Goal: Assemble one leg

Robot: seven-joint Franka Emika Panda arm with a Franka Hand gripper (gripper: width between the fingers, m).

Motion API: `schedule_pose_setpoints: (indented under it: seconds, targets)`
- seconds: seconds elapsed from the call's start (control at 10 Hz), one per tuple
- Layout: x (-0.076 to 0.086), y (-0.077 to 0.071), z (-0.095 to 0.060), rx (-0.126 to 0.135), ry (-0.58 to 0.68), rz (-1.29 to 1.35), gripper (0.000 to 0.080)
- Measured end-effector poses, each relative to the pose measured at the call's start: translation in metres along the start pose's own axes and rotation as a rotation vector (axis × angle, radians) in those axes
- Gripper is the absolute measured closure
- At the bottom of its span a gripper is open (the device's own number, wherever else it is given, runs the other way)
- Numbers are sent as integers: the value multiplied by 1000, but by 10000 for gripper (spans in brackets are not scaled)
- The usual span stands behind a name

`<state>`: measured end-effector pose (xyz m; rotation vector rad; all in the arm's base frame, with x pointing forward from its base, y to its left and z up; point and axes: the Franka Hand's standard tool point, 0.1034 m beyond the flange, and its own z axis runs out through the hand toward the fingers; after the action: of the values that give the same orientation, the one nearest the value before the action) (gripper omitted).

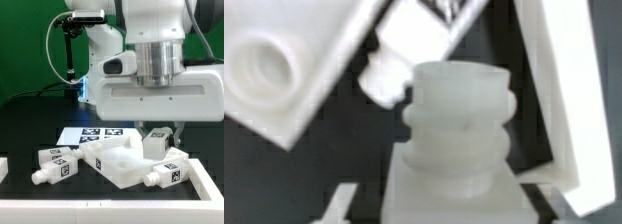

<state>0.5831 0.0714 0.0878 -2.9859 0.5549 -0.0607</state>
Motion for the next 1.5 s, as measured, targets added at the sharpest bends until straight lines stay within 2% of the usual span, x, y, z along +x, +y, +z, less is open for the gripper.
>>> schedule_pose_setpoints:
  seconds: [0.2, 0.5, 0.6, 0.7, 0.8, 0.9, 1.0, 1.1, 1.2, 1.5]
  targets:
    - [5, 0, 3, 0, 0, 2, 512]
    - [4, 0, 4, -1, -3, 2, 512]
    - [-3, 7, 4, -6, -8, -31, 512]
    - [-22, 24, -1, -18, -25, -76, 512]
    - [-40, 48, -6, -28, -31, -113, 512]
    - [-55, 65, -7, -32, -4, -138, 512]
    - [-74, 82, 2, -39, 56, -185, 512]
    - [-84, 83, 5, -46, 3, -172, 512]
    - [-75, 78, 2, -41, 15, -176, 512]
    - [-77, 79, 4, -43, 11, -176, 512]
